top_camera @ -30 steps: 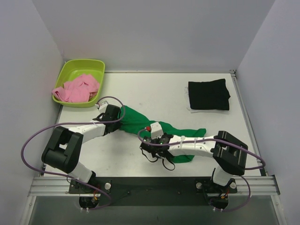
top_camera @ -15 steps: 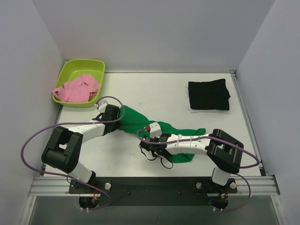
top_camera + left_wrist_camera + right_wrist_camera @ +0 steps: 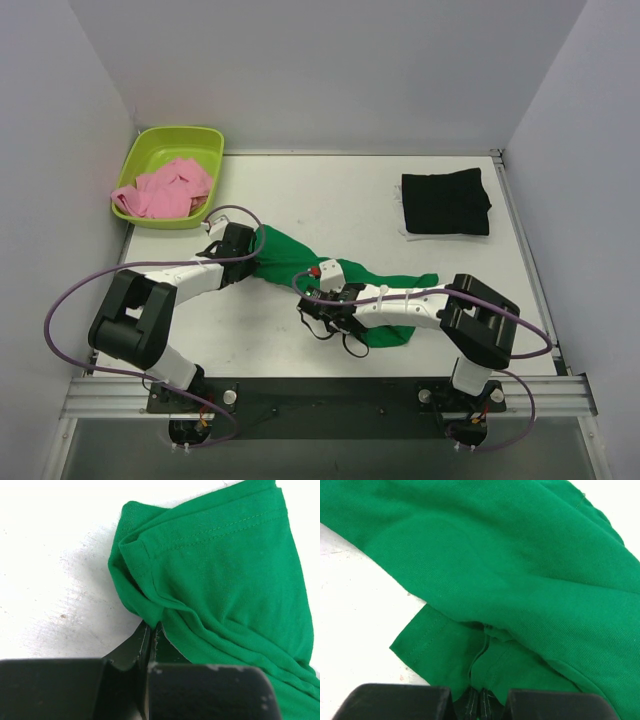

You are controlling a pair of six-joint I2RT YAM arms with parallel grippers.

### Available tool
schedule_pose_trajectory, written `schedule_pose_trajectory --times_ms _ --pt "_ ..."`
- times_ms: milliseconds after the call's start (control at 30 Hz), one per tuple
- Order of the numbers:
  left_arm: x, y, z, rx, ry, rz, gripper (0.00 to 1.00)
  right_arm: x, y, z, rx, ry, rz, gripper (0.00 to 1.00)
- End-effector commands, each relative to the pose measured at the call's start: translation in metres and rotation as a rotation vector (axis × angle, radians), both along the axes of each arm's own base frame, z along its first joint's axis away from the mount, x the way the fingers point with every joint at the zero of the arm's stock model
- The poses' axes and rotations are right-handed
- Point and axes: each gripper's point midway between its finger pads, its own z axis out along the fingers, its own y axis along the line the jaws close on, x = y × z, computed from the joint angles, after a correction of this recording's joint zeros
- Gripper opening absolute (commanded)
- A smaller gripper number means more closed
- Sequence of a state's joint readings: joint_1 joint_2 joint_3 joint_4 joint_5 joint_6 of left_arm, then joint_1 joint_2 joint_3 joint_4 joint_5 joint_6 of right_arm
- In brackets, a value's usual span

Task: Fold and stack the t-shirts

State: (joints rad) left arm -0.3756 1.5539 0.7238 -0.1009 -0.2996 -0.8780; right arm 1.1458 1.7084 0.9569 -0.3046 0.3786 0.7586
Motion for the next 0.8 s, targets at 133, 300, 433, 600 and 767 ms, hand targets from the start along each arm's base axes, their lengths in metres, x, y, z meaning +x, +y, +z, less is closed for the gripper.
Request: schedule_pose_trajectory --times_ms 133,300,433,600,767 --pt "-0.002 0.008 0.012 0.011 -0.017 0.005 0.0 0.0 -0.016 0.025 -0.03 -0.046 -0.01 0.0" --pt "0.0 0.007 0.041 -0.004 -0.061 0.003 0.0 0.007 -0.031 0.077 -0.02 -0.158 -0.011 0.0" --pt "0.005 0.003 0.079 -0.027 -0.114 -0.015 0.0 0.015 -0.043 0.129 0.016 -0.26 -0.009 0.0" --pt "-0.002 0.005 0.149 -0.057 -0.229 -0.061 0.0 0.016 -0.062 0.204 0.11 -0.37 0.018 0.0" --pt "-0.02 0.013 0.241 -0.091 -0.403 -0.123 0.0 0.006 -0.076 0.302 0.294 -0.487 0.111 0.0"
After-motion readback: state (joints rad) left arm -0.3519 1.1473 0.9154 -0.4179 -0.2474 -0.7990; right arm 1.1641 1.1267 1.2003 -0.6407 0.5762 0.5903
